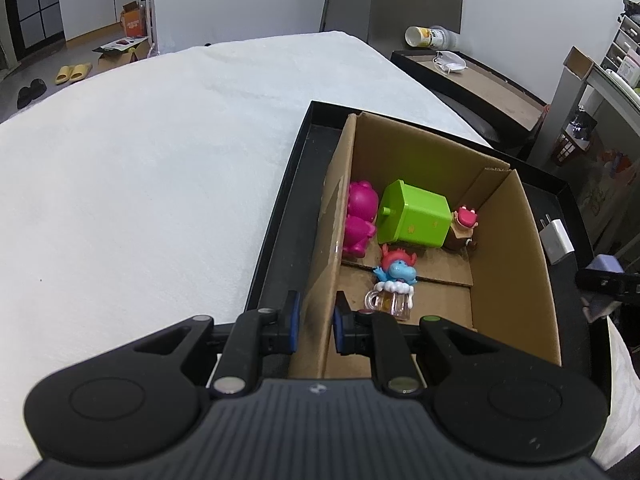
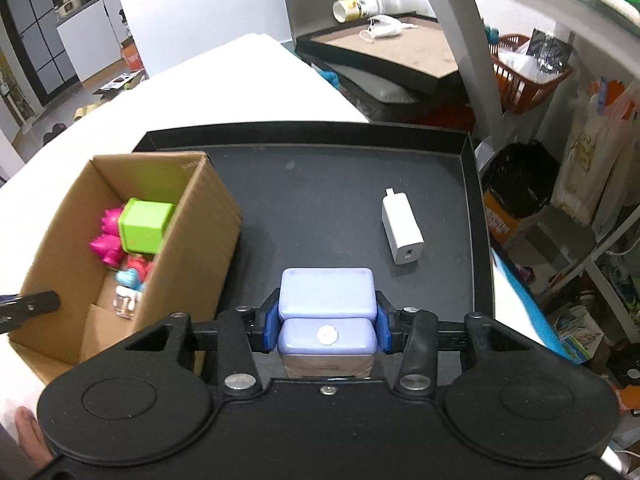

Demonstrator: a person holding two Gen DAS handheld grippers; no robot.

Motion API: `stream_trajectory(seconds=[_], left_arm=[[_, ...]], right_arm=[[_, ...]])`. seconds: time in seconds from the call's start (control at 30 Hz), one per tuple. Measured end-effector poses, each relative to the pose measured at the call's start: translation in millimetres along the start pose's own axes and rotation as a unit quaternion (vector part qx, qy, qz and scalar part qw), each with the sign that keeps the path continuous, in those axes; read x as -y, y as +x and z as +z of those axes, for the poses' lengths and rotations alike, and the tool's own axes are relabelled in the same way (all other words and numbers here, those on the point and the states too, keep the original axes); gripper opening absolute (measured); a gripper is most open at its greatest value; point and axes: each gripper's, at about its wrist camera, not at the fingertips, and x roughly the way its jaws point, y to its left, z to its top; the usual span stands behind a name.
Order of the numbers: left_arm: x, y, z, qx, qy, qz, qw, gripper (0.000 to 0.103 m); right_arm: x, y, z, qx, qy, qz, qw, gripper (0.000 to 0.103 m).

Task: Organize rigid objects
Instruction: 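Lift the lavender box figure with the right gripper toward the box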

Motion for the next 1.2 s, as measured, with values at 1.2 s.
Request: stream_trajectory(seconds=[1.2], left_arm=[[-1.5, -3.3, 3.0, 0.006, -0.009, -0.011, 0.9999, 0.012]], right_arm=[[-83.0, -45.1, 24.6, 0.037, -0.064, 0.032, 0.997, 0.044]])
